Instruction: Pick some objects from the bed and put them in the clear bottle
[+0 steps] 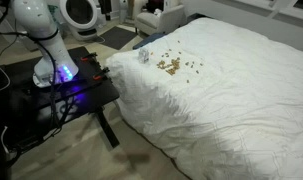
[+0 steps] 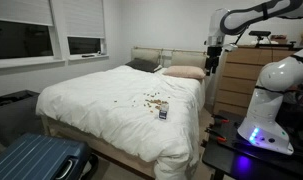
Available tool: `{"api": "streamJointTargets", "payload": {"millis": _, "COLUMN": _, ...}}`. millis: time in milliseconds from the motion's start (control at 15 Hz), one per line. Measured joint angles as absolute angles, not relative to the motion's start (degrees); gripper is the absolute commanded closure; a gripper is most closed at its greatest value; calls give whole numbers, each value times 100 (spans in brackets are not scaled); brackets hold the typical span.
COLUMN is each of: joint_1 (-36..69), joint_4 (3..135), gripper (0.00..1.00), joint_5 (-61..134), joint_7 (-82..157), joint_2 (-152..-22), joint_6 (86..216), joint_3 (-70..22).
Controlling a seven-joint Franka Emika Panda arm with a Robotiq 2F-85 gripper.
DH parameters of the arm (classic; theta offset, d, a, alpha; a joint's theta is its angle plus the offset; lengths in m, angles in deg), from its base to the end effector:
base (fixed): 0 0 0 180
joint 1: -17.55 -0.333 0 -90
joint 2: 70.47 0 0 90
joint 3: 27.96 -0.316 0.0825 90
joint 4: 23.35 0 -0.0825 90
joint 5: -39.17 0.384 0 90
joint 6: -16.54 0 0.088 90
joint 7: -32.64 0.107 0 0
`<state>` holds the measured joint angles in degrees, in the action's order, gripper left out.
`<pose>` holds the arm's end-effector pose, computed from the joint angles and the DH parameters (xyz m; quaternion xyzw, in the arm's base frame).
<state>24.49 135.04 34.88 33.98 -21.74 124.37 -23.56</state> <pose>0.2847 -0.0615 0.4415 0.9962 -0.0850 -0.0168 0.0054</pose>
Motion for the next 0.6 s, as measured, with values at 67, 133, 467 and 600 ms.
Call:
{"api": "streamJointTargets", "payload": {"millis": 67, "joint_1": 2449, "joint_4": 13504, "gripper": 0, "joint_5": 3488, "joint_7": 3398, "joint_2": -2174, "joint_6": 12437, "joint_3": -2356}}
{"api": "streamJointTargets", "payload": {"millis": 133, "joint_1": 2449, "joint_4": 13504, "gripper": 0, "joint_5": 3488, "joint_7": 3398, "joint_2": -2174, "joint_6": 12437, "joint_3": -2356}}
{"api": "streamJointTargets", "payload": {"millis": 467, "joint_1": 2452, "joint_4": 13503, "gripper": 0, "joint_5": 3488, "joint_7": 3405, "joint_2": -2176, "joint_6": 12437, "joint_3": -2355}}
{"api": "streamJointTargets", "payload": {"millis": 600, "joint_1": 2531, "joint_4": 13495, "gripper": 0, "joint_5": 3488, "joint_7": 3525, "joint_2": -2221, "joint_6": 12664, "joint_3": -2328}}
